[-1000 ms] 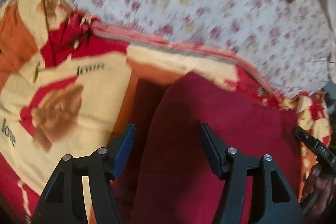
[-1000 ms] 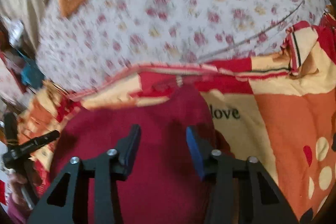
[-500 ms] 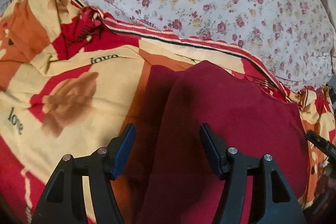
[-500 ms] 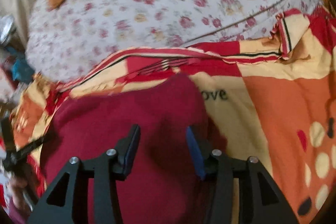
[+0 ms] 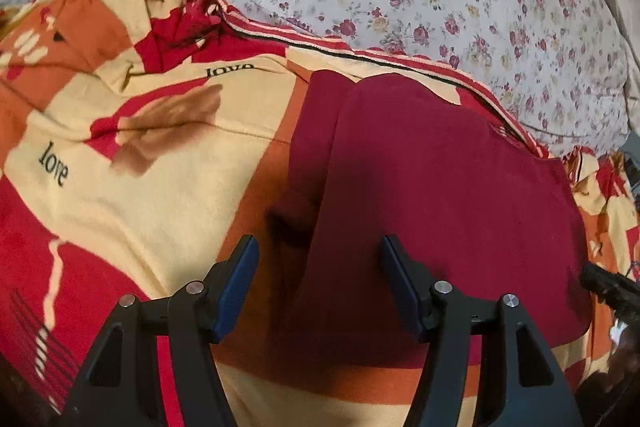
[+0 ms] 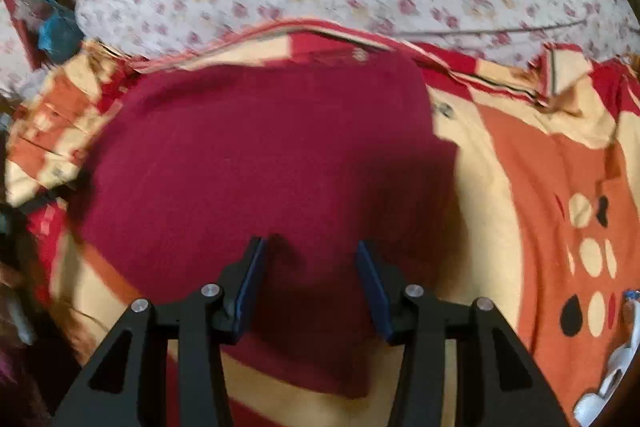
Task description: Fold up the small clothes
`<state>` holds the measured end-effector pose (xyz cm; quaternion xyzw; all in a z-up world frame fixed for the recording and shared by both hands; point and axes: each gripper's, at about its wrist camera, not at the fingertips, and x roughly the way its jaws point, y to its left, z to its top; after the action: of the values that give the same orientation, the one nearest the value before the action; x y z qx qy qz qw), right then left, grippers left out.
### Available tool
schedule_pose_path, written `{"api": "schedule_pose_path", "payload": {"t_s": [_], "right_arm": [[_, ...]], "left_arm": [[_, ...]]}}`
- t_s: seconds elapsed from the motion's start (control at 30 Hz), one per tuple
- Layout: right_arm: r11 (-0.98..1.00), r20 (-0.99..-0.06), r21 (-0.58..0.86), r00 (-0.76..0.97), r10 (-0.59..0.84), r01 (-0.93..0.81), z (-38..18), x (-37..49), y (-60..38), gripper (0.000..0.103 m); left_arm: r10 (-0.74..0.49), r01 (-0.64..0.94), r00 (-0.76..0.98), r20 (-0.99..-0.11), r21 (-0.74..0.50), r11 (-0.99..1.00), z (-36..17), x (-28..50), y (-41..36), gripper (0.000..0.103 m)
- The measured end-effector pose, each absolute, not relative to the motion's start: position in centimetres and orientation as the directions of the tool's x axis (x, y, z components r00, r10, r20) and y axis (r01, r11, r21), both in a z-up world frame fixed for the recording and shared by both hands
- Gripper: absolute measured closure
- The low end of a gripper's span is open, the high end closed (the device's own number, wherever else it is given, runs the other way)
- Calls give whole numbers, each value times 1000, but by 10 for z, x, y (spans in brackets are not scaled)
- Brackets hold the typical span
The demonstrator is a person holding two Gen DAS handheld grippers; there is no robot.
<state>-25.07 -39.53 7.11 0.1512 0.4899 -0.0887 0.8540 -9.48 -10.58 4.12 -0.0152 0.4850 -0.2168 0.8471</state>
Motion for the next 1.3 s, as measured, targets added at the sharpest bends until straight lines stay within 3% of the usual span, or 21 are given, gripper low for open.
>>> {"api": "schedule_pose_path", "payload": {"t_s": [0.3, 0.57, 0.73, 1.0, 1.3], "right_arm": [[972, -824, 200, 559, 98, 124, 95, -159, -322, 54], [979, -838, 200, 523, 155, 31, 66, -44, -256, 54], [989, -882, 143, 460, 105, 47, 31, 4, -239, 54], [987, -891, 135, 446, 83, 85, 31, 14, -245, 54], [979, -865, 199, 478, 155, 42, 57, -21, -231, 54]], "left_arm": [[-452, 344, 420, -787, -323, 882, 30, -93, -95, 60], [-487, 368, 439, -755, -343, 864, 25, -95, -92, 56], [-489, 376, 451, -746, -338, 863, 24, -93, -93, 54], [-496, 380, 447, -744, -344, 859, 24, -93, -91, 53], [-496, 377, 448, -744, -346, 859, 24, -94, -91, 53]]}}
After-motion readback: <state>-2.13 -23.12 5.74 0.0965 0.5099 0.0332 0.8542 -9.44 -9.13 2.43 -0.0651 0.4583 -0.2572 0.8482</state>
